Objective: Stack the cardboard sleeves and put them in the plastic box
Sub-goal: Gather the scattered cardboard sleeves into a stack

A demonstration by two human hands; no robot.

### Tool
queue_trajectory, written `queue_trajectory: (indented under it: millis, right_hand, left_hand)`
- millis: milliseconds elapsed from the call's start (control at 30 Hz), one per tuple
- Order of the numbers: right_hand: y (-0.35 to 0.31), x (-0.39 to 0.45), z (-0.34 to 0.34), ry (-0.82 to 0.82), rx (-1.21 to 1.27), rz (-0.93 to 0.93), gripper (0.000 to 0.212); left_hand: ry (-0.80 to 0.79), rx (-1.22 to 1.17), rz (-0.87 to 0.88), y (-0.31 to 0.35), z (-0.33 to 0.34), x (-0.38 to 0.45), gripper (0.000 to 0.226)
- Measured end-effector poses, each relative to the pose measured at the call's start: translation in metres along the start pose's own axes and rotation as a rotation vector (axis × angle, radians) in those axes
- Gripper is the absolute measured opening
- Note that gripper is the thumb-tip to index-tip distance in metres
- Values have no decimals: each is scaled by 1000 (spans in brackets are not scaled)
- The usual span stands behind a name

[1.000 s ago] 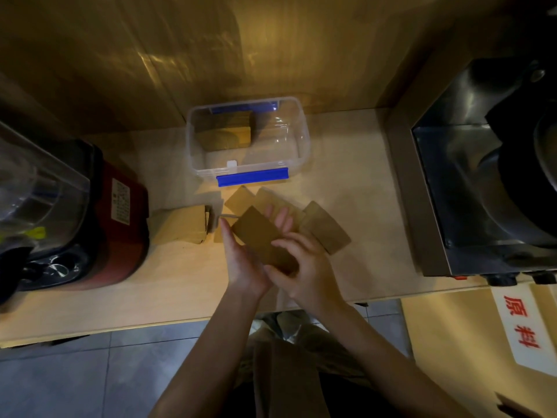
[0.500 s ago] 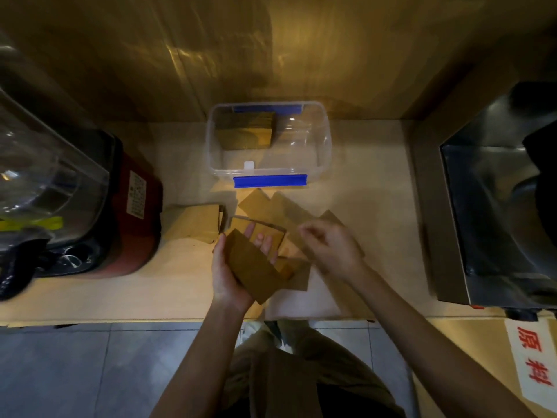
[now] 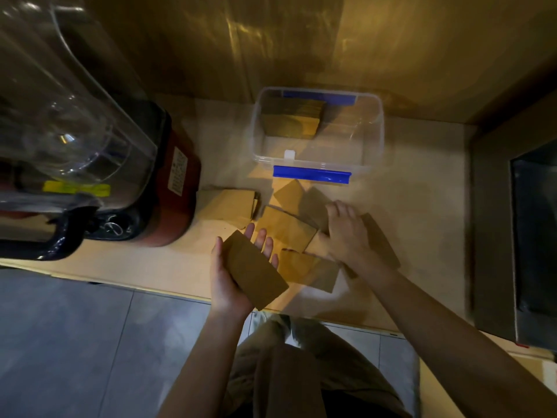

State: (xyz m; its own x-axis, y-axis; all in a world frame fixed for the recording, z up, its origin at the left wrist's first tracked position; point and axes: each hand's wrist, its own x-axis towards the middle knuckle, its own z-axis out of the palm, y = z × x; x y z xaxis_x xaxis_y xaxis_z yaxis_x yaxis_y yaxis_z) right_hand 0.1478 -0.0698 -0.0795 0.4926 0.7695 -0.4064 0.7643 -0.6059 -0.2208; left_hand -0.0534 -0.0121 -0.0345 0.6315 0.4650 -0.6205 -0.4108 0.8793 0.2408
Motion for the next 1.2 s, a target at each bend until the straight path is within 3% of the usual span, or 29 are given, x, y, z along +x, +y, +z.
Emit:
queue_trajectory:
  millis: [300,467,867,1067,1200]
  right_hand:
    - [-11,-1,-33,-82,114,36,52]
    - [-44,-13,-21,-47,197,-131,65]
    - [-66,-15,18,61,-2,-212,59]
    - [-63,-13,20,69,-26,-224,61]
    - [-63,-12,10,19,22,-213,75]
  left_hand:
    - [6,-36,-35,-3,2,-1,79]
    - [115,-36,-27,-5,2,-2,65]
    - [77,-101,-12,2,-14,-14,81]
    - [93,-87,-8,3,-12,-14,69]
    - [82,-58,-7,5,-10,-15,67]
